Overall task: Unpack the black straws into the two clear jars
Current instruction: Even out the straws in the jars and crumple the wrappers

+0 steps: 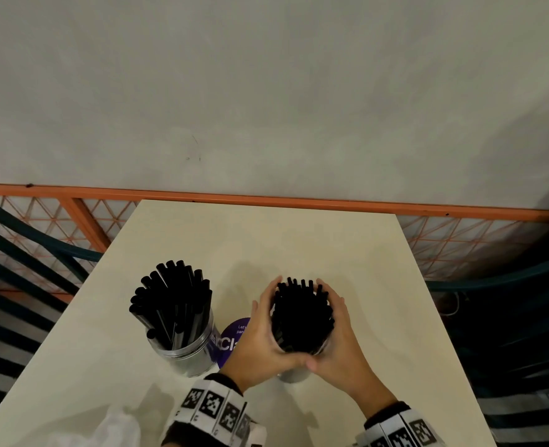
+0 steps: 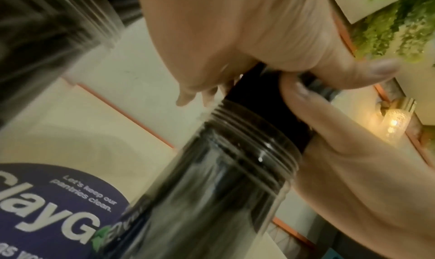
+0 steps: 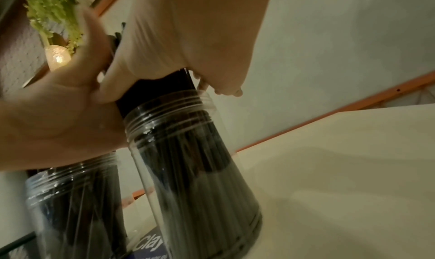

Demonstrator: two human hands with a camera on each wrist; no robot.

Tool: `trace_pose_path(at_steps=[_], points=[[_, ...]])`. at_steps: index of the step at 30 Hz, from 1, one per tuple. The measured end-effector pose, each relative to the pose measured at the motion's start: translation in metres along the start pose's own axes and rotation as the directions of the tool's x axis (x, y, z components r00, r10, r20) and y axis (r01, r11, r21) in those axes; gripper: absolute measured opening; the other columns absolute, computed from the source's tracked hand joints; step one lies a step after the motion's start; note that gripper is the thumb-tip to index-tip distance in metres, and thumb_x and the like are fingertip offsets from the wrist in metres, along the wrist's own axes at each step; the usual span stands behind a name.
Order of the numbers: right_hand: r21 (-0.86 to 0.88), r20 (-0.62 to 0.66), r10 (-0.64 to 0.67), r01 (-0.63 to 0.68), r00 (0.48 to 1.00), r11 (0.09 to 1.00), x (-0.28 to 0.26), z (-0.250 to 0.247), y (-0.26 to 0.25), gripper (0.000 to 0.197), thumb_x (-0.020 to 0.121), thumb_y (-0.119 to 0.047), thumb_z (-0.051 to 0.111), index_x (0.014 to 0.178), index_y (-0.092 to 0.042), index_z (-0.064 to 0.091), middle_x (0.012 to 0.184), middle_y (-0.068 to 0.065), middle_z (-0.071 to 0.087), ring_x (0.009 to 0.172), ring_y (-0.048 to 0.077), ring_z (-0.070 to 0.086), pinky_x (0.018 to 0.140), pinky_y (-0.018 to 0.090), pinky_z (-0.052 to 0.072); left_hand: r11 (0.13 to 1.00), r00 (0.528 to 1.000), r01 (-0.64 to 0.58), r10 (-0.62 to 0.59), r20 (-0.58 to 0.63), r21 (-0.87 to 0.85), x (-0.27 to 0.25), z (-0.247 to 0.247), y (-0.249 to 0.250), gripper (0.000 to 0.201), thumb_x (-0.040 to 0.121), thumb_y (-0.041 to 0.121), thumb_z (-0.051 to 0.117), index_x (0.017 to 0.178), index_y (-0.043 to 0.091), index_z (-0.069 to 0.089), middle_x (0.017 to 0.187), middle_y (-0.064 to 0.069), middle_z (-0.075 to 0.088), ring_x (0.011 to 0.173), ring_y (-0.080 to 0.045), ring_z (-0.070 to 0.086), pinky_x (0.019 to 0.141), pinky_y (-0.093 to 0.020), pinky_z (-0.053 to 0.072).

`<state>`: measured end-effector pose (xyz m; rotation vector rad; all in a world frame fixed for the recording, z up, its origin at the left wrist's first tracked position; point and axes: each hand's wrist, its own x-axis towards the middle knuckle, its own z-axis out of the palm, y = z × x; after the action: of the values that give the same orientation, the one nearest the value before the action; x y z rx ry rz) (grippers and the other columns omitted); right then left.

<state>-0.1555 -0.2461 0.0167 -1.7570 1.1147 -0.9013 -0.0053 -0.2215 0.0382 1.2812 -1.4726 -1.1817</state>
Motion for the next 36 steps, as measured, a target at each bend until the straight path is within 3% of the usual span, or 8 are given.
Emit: trace_pose_path(at_steps=[5, 10, 14, 18, 22, 31, 34, 36], points=[[0.077, 0.028, 0.051, -0.053, 0.998, 0.996, -0.017, -0.008, 0.003, 0.125, 0.041, -0.041, 0.092, 0.141, -0.032, 0.018, 0.138, -0.024, 0.037, 0.128, -0.007, 0.037, 0.099, 0.004, 0.034, 0.998, 0.997, 0.049, -0.051, 0.054, 0.045, -0.007, -0.021, -0.009, 0.139, 0.035, 0.045, 0.09, 0.137, 0.052, -0.005, 0.15, 0.008, 0.022, 0.138, -0.007, 0.026, 0.115, -0.034, 0.025], [0.057, 0.006, 0.011, -0.011, 1.0, 0.998, -0.009, -0.001, 0.004, 0.122, 0.045, -0.032, 0.092, 0.139, -0.043, 0.015, 0.136, -0.027, 0.036, 0.127, -0.01, 0.036, 0.102, 0.007, 0.032, 0.999, 0.992, -0.007, 0.001, 0.126, 0.041, 0.003, -0.017, -0.008, 0.132, 0.039, 0.039, 0.089, 0.134, 0.049, -0.002, 0.14, 0.02, 0.034, 0.13, 0.007, 0.034, 0.109, -0.017, 0.029], [-0.078, -0.022, -0.046, 0.044, 0.999, 0.996, 0.003, 0.008, -0.005, 0.073, 0.063, -0.069, 0.064, 0.124, -0.061, 0.025, 0.128, -0.029, 0.044, 0.127, 0.003, 0.041, 0.118, 0.05, 0.016, 0.996, 0.997, -0.058, 0.055, 0.049, 0.064, 0.008, 0.001, -0.003, 0.099, 0.055, 0.035, 0.085, 0.13, 0.043, 0.021, 0.13, 0.026, 0.043, 0.123, 0.012, 0.039, 0.097, -0.004, 0.032], [-0.104, -0.067, -0.056, 0.049, 0.996, 0.993, 0.013, 0.009, -0.021, 0.058, 0.062, -0.054, 0.061, 0.107, -0.073, 0.029, 0.113, -0.022, 0.053, 0.117, 0.0, 0.049, 0.121, 0.036, 0.0, 0.995, 0.99, -0.071, 0.078, -0.116, 0.066, 0.01, 0.01, 0.003, 0.072, 0.061, 0.045, 0.075, 0.119, 0.042, 0.032, 0.121, 0.017, 0.049, 0.114, 0.011, 0.046, 0.09, -0.004, 0.038], [-0.164, -0.037, -0.078, 0.071, 0.996, 0.984, 0.011, 0.009, -0.012, 0.051, 0.062, -0.051, 0.063, 0.107, -0.056, 0.041, 0.111, -0.03, 0.049, 0.117, -0.009, 0.044, 0.12, 0.03, -0.007, 0.995, 0.992, -0.073, 0.079, -0.097, 0.069, 0.007, 0.008, -0.002, 0.072, 0.061, 0.05, 0.073, 0.12, 0.035, 0.035, 0.12, 0.013, 0.051, 0.113, 0.005, 0.049, 0.094, -0.014, 0.043], [-0.188, -0.017, -0.069, 0.065, 0.997, 0.98, 0.009, 0.012, -0.001, 0.064, 0.064, -0.049, 0.063, 0.123, -0.039, 0.042, 0.124, -0.021, 0.049, 0.129, -0.003, 0.036, 0.12, 0.039, -0.007, 0.994, 0.997, 0.007, 0.001, -0.077, 0.109, 0.009, 0.007, -0.015, 0.077, 0.055, 0.069, 0.07, 0.119, 0.052, 0.029, 0.123, 0.006, 0.049, 0.118, -0.006, 0.048, 0.103, -0.037, 0.043], [-0.174, 0.0, 0.017, -0.017, 1.0, 0.985, 0.004, 0.006, 0.002, 0.095, 0.057, -0.063, 0.067, 0.133, -0.046, 0.013, 0.14, -0.034, 0.013, 0.141, -0.003, -0.003, 0.117, 0.033, -0.012, 0.992, 0.998, -0.005, 0.013, -0.062, 0.127, 0.003, 0.002, -0.007, 0.084, 0.051, 0.065, 0.075, 0.118, 0.061, 0.025, 0.124, 0.028, 0.043, 0.125, -0.007, 0.041, 0.106, -0.036, 0.039], [-0.132, -0.013, 0.121, -0.121, 0.993, 0.984, -0.008, 0.001, 0.006, 0.12, 0.044, -0.079, 0.066, 0.136, -0.045, -0.004, 0.143, -0.033, -0.005, 0.14, -0.001, -0.014, 0.118, 0.035, -0.005, 0.996, 0.998, 0.023, -0.018, -0.059, 0.087, -0.007, -0.004, -0.012, 0.106, 0.048, 0.059, 0.082, 0.134, 0.047, 0.02, 0.134, 0.024, 0.041, 0.131, -0.009, 0.037, 0.108, -0.039, 0.037]])
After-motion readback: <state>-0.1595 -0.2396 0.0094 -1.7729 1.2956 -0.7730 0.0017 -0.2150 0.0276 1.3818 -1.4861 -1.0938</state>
